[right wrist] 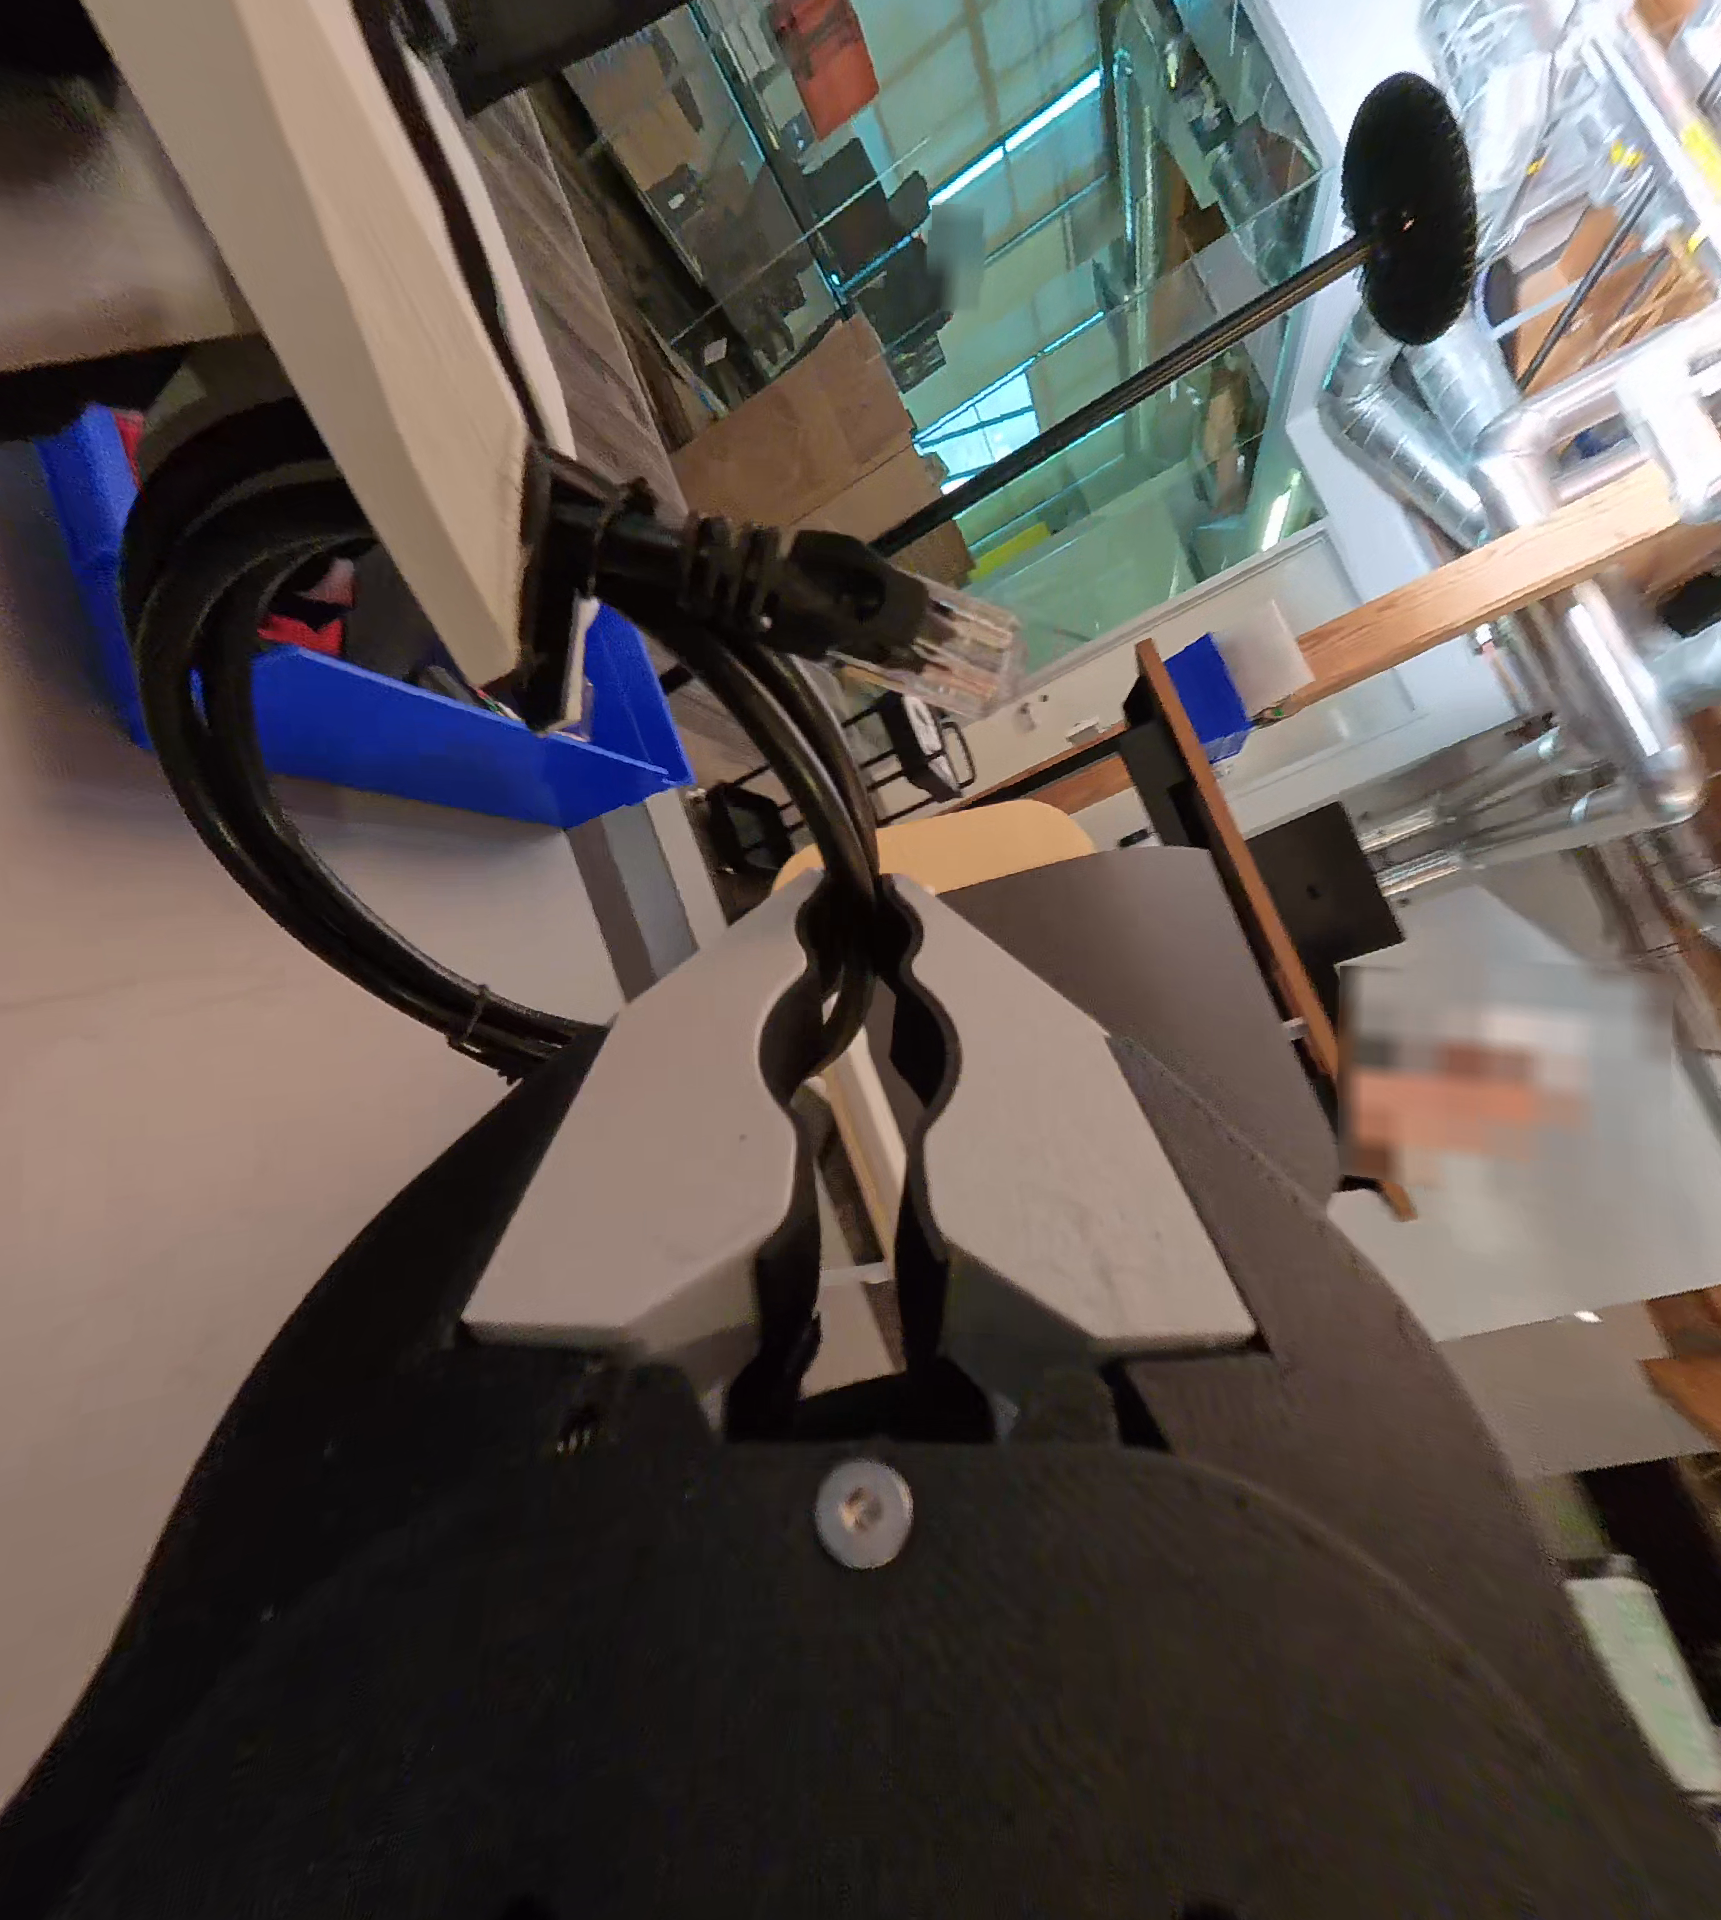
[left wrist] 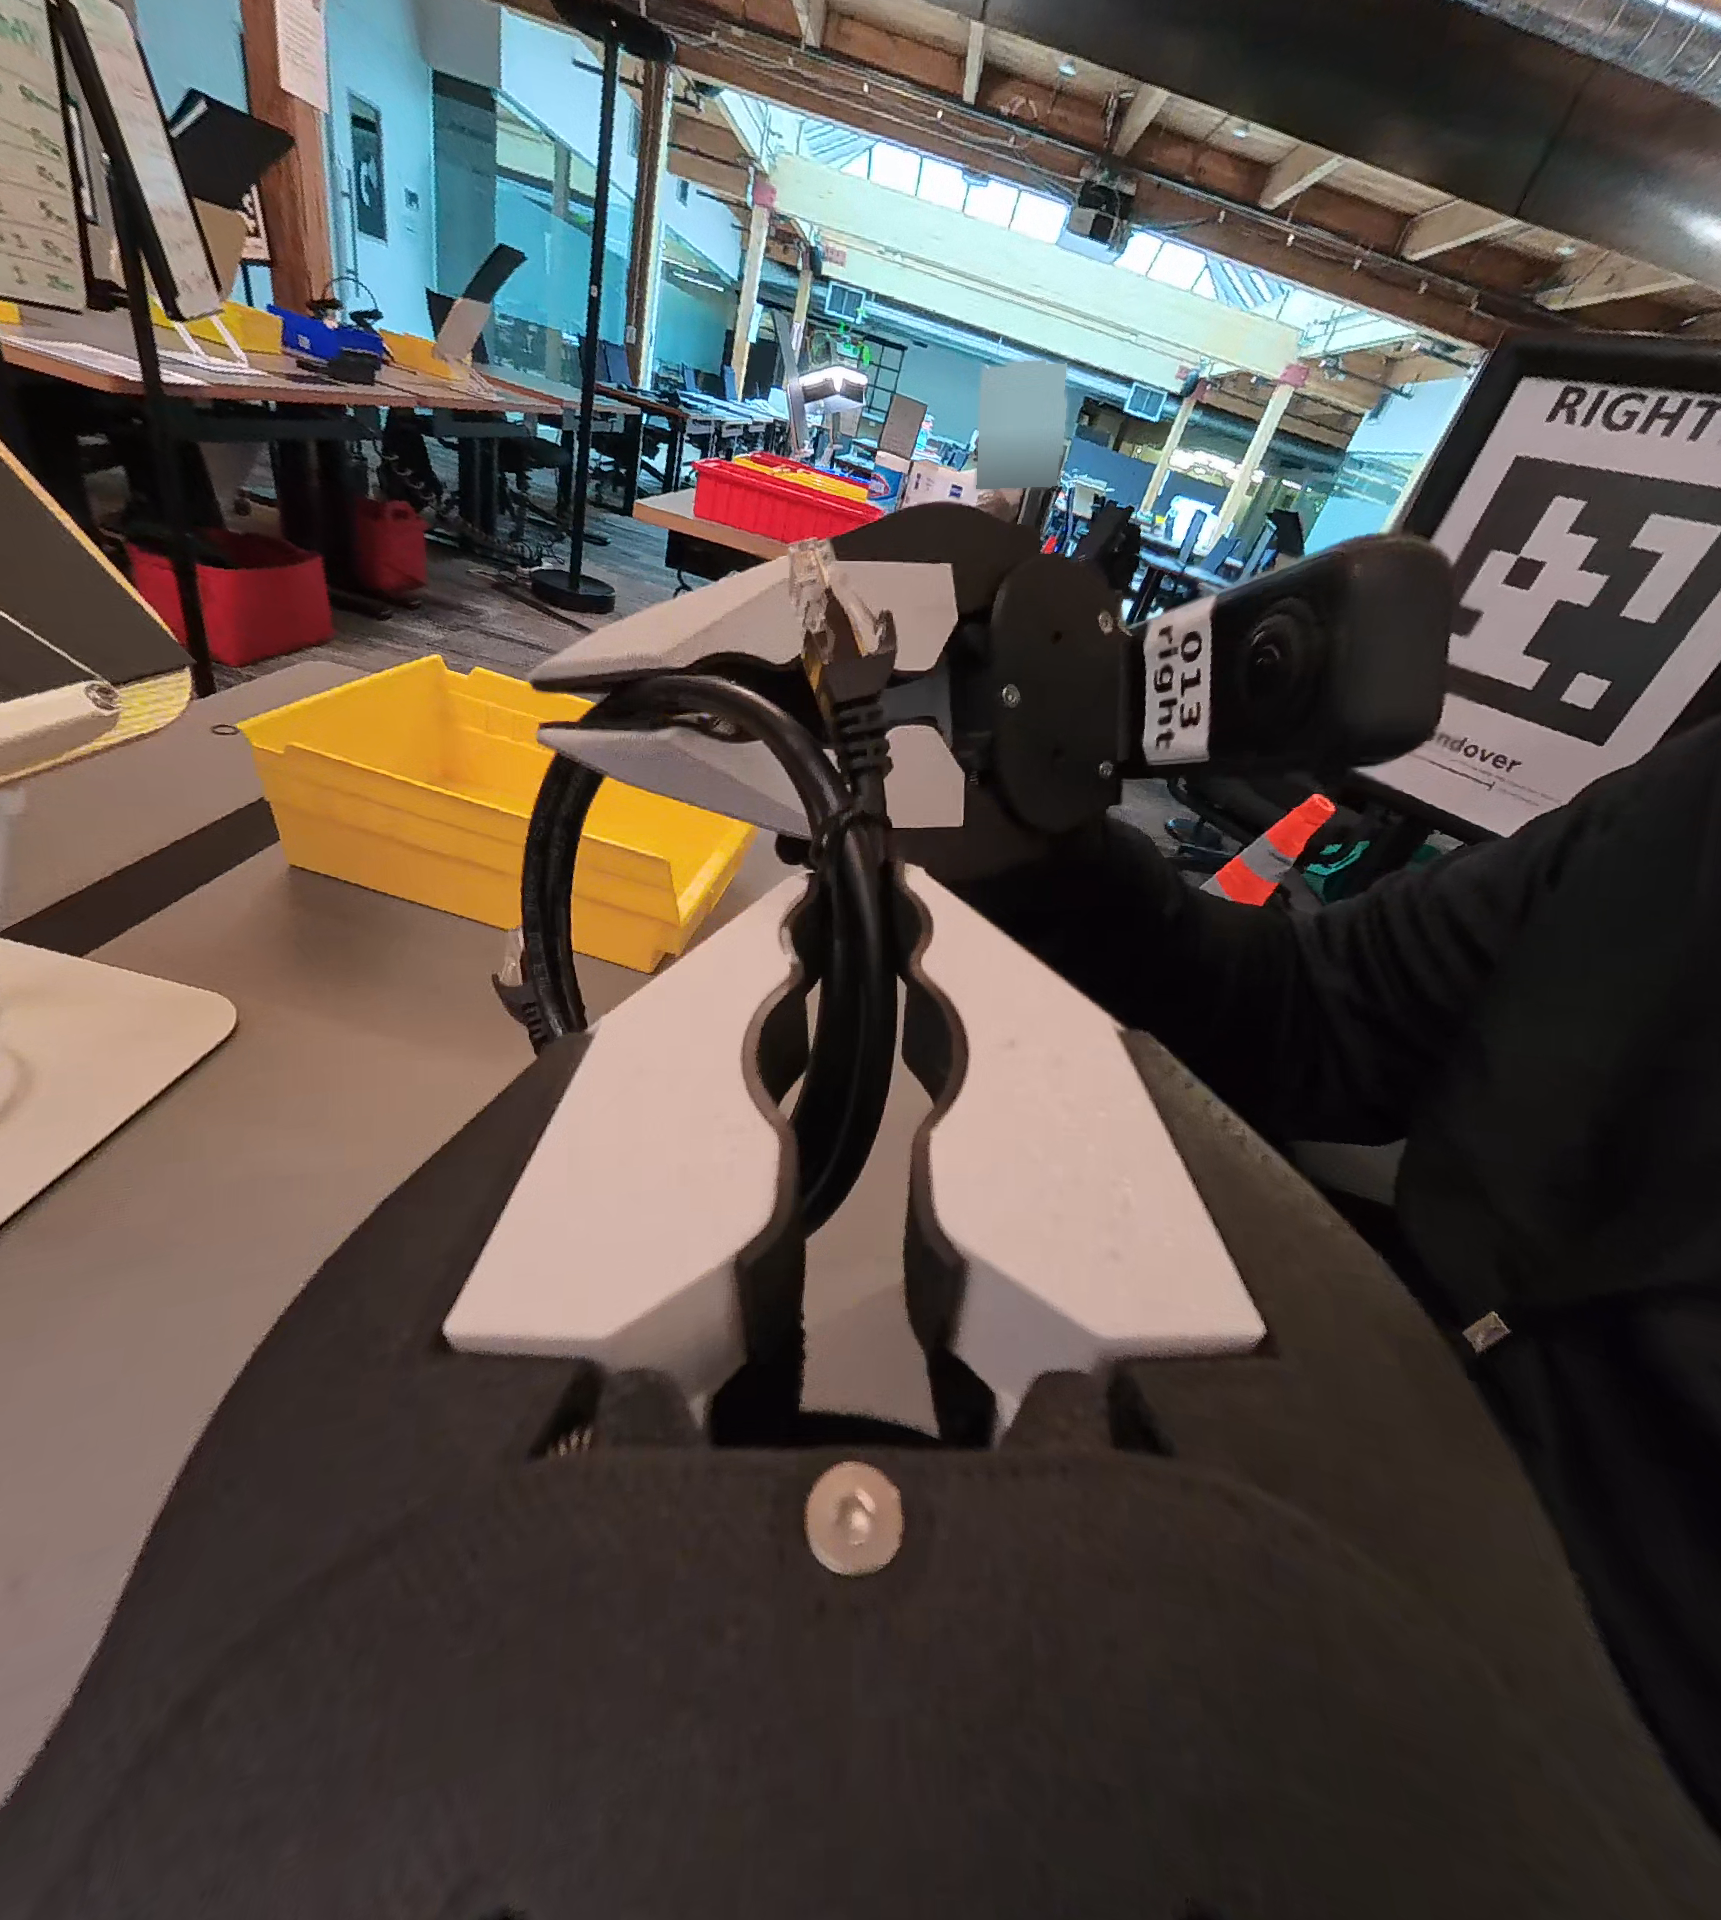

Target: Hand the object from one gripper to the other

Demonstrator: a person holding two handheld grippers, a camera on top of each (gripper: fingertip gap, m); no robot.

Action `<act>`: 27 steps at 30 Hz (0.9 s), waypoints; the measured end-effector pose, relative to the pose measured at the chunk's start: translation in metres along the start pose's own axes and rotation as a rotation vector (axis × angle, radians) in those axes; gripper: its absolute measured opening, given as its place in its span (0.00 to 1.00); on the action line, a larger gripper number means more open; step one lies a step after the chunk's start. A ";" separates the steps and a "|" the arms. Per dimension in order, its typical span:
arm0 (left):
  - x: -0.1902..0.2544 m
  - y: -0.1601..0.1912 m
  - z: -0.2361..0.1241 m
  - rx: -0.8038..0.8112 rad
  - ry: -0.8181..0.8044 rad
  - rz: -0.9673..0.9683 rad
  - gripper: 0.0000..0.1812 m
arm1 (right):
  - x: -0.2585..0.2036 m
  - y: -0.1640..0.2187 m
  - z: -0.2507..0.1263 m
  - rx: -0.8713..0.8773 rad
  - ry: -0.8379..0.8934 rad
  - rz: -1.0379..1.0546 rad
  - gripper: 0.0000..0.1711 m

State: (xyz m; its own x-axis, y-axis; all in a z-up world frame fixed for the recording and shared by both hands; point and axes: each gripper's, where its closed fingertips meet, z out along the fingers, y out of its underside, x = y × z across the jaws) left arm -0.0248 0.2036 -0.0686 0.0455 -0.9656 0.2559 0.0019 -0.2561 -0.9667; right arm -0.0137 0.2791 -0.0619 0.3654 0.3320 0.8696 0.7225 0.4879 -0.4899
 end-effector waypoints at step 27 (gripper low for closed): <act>-0.037 0.003 0.011 -0.012 -0.490 0.619 0.29 | 0.009 0.025 0.011 0.458 -0.280 1.457 0.02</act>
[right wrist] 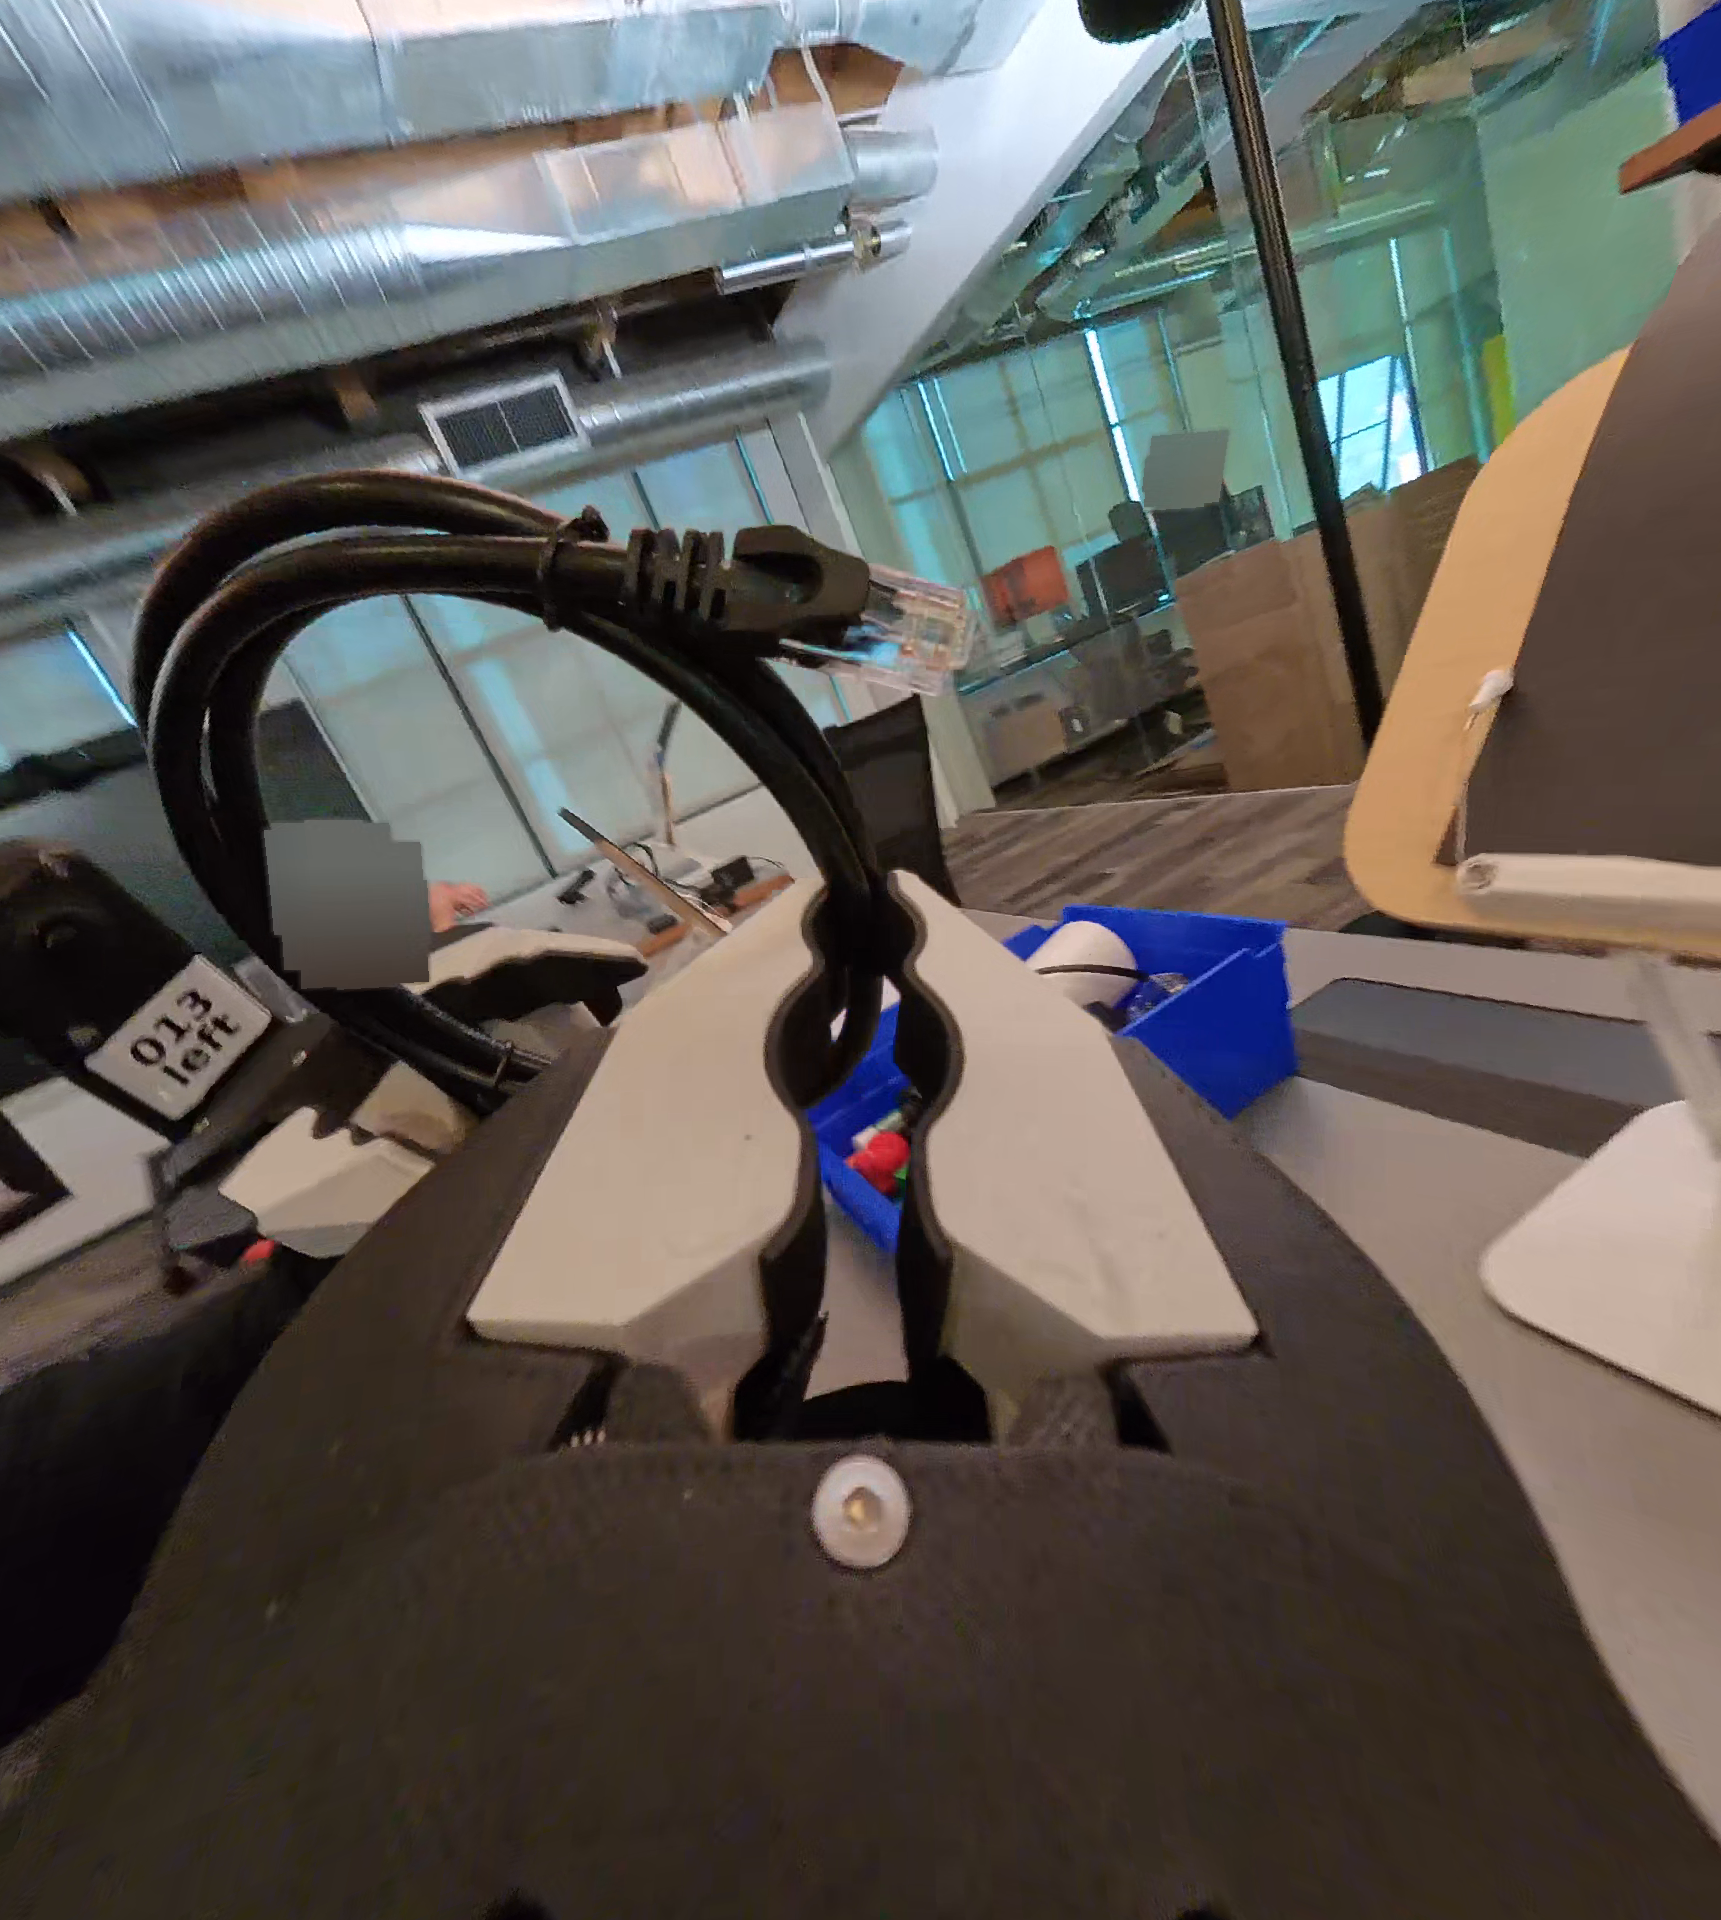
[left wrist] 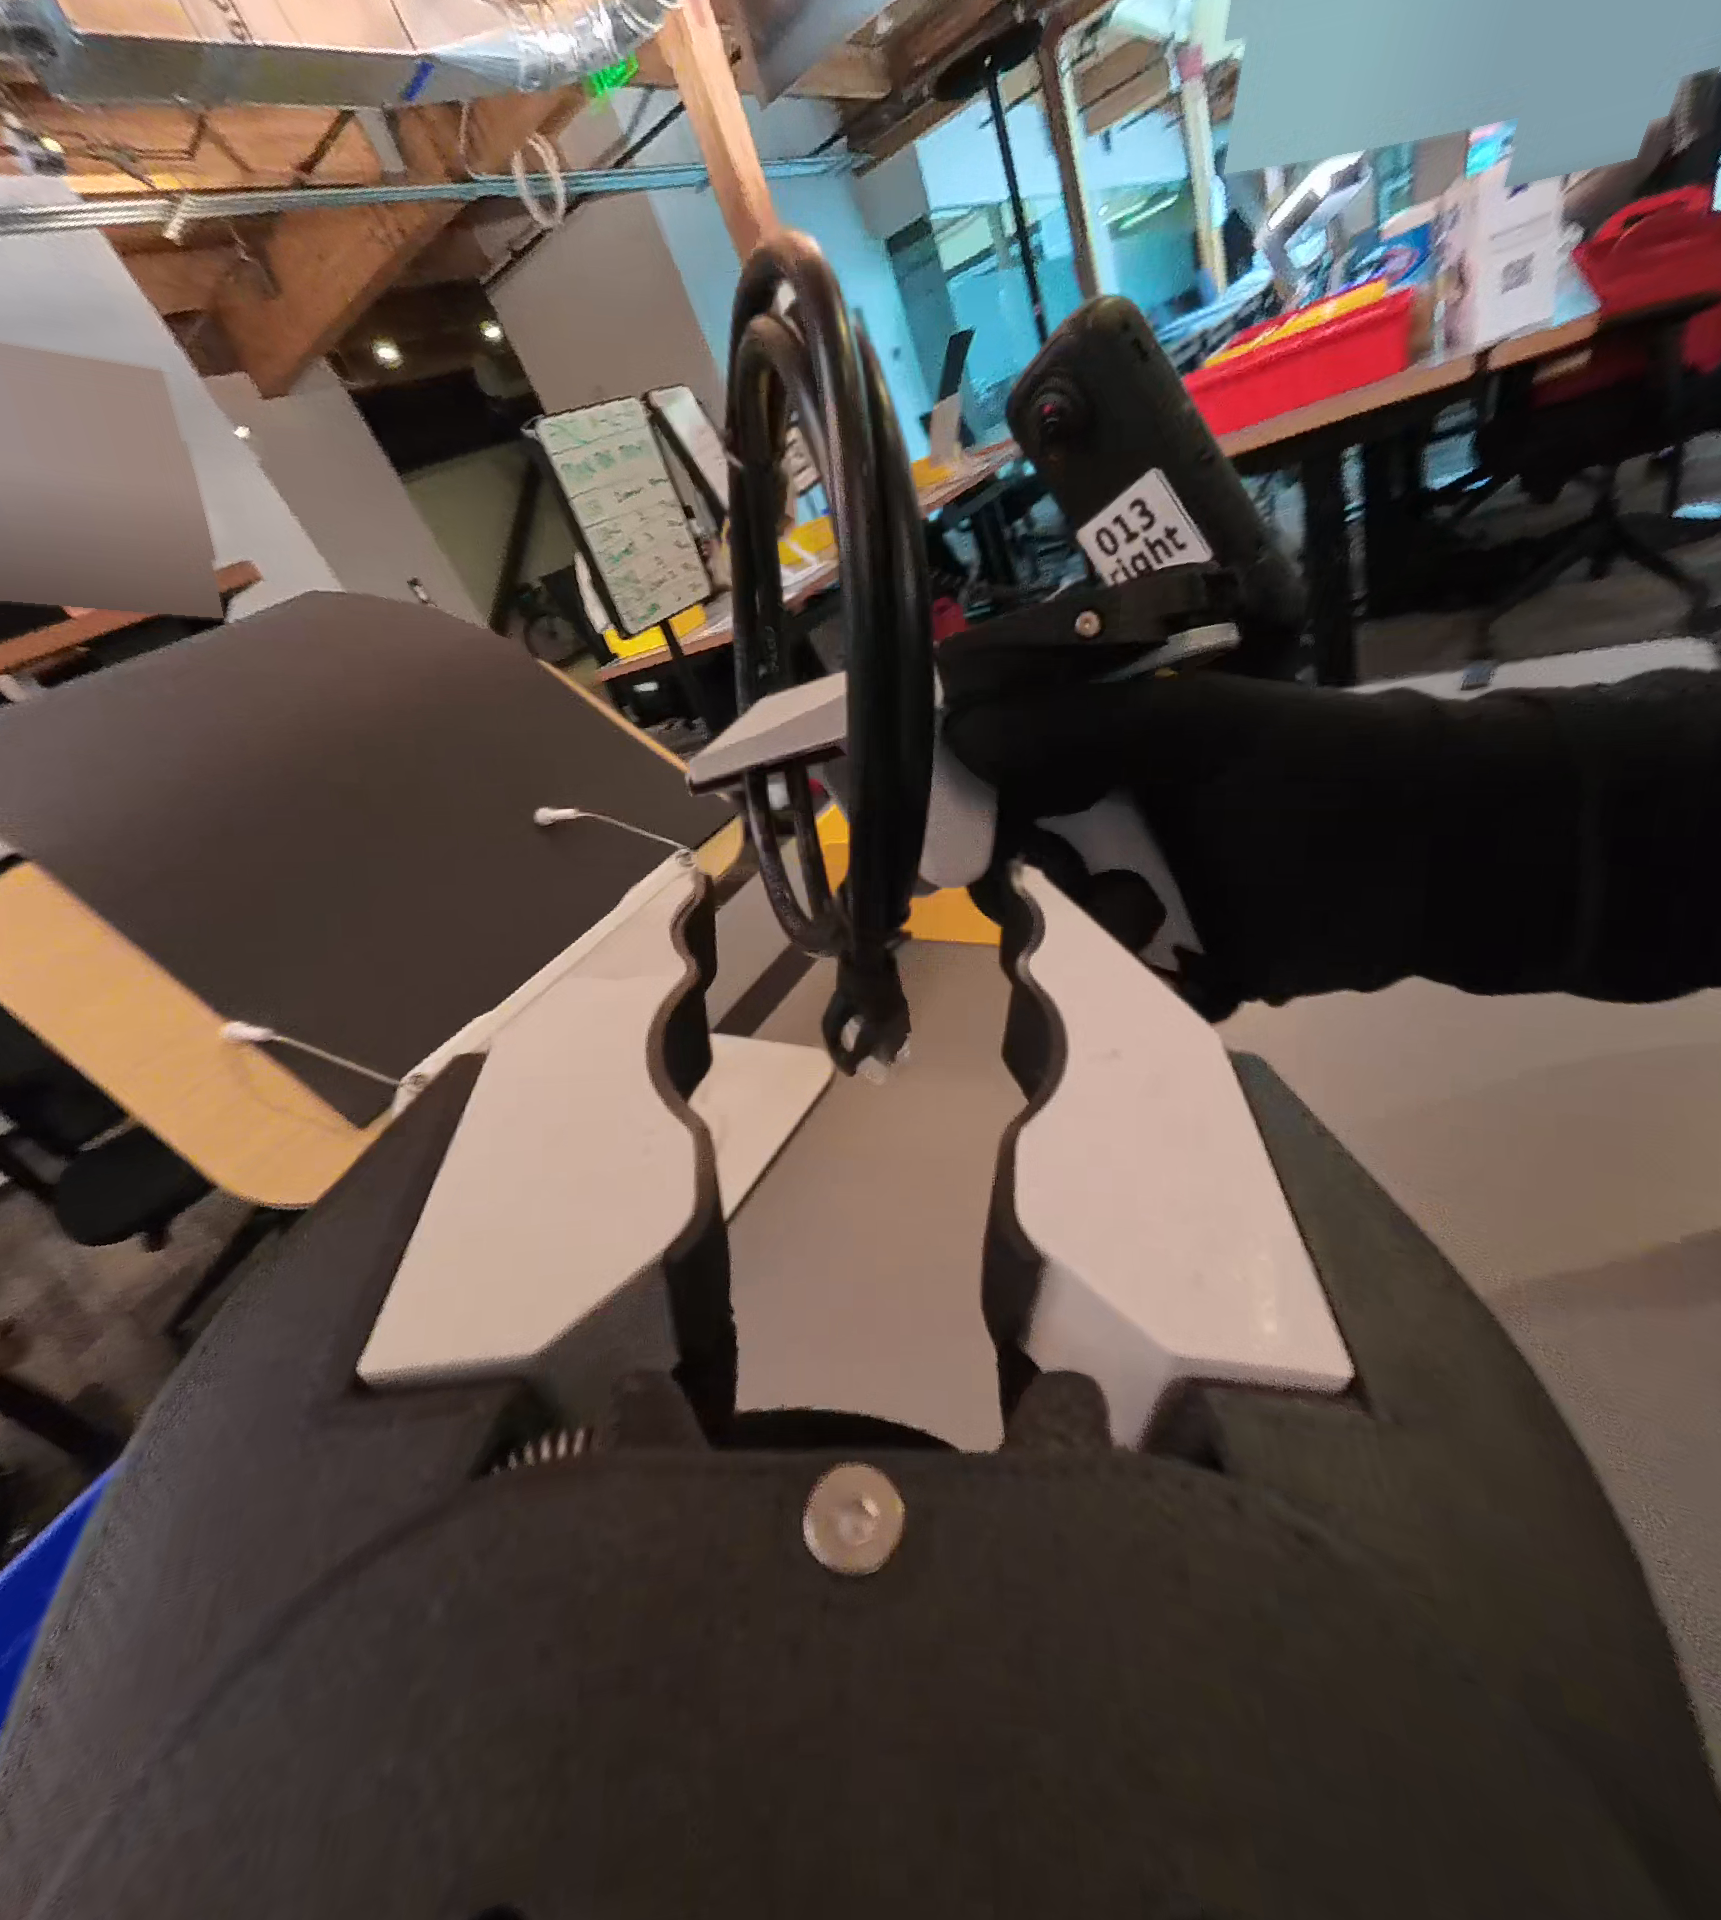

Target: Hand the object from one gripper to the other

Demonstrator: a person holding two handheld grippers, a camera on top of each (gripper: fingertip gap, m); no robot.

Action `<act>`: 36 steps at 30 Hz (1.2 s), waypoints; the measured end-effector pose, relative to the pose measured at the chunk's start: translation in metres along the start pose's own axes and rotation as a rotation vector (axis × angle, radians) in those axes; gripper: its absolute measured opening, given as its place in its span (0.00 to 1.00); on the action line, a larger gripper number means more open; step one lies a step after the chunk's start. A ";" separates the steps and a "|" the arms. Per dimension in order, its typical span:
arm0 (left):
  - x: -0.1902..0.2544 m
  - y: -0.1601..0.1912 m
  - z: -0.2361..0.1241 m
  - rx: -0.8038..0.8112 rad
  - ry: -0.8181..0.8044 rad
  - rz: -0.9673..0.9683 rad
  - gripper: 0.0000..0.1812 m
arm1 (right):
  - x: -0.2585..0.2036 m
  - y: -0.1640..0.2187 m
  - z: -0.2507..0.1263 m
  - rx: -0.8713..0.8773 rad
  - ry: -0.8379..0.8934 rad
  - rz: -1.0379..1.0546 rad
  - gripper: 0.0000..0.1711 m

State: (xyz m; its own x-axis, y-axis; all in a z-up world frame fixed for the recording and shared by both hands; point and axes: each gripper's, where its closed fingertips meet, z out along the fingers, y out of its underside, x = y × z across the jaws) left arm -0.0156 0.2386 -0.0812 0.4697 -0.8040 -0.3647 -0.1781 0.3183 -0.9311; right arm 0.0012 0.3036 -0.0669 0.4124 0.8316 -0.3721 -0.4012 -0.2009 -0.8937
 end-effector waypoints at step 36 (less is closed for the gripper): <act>0.005 0.046 -0.011 -0.413 0.200 -0.364 0.06 | -0.028 0.008 0.001 -0.294 0.384 -1.773 0.11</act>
State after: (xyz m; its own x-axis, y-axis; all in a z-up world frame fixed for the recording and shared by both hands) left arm -0.0314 0.2438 -0.1261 0.3986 -0.9169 0.0220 -0.3773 -0.1858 -0.9073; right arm -0.0146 0.2788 -0.0635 0.3002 -0.0007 0.9539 0.7845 0.5690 -0.2465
